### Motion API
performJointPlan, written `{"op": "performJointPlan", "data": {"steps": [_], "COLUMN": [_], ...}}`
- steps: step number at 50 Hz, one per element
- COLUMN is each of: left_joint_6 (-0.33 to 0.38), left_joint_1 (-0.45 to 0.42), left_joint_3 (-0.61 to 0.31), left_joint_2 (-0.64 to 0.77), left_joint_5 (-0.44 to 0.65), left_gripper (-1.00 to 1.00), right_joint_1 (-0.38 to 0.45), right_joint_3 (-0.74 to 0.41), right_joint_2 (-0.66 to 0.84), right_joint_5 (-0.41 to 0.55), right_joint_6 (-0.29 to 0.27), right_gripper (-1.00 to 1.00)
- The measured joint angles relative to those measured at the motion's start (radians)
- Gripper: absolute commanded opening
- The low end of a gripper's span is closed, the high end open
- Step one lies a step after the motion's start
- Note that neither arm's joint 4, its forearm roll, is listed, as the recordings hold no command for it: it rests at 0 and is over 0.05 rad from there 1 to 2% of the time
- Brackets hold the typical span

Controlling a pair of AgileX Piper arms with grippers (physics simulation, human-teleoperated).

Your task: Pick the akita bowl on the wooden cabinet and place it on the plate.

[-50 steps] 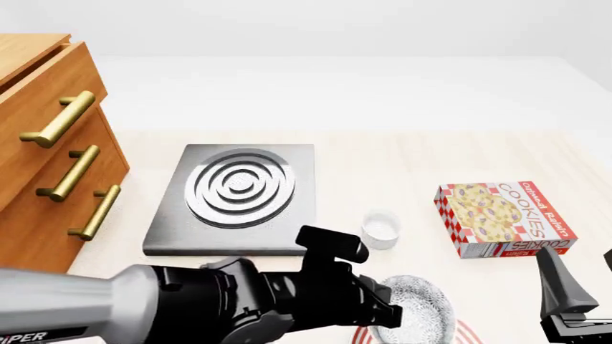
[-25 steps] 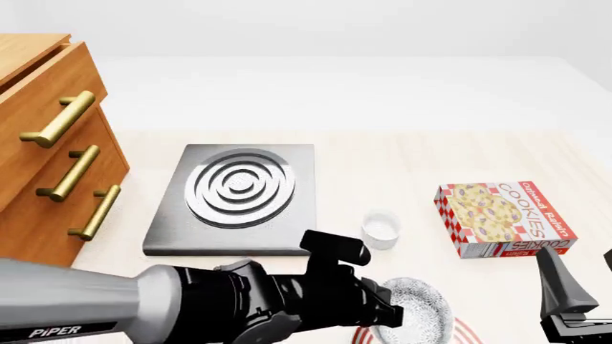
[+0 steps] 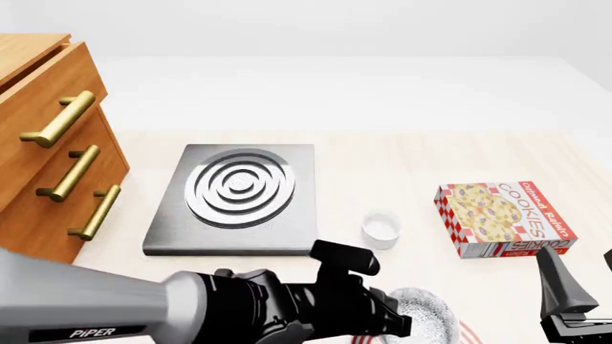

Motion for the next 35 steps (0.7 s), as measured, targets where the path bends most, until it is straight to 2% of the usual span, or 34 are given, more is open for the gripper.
{"op": "performJointPlan", "data": {"steps": [35], "left_joint_6": [-0.017], "left_joint_1": [-0.016], "left_joint_3": [-0.012], "left_joint_2": [0.065], "left_joint_5": [-0.028], "left_gripper": [-1.00], "right_joint_1": [0.000], "right_joint_3": [0.000], "right_joint_2": [0.000], "right_joint_5": [0.000], "right_joint_6": [0.000], "right_gripper": [1.00]}}
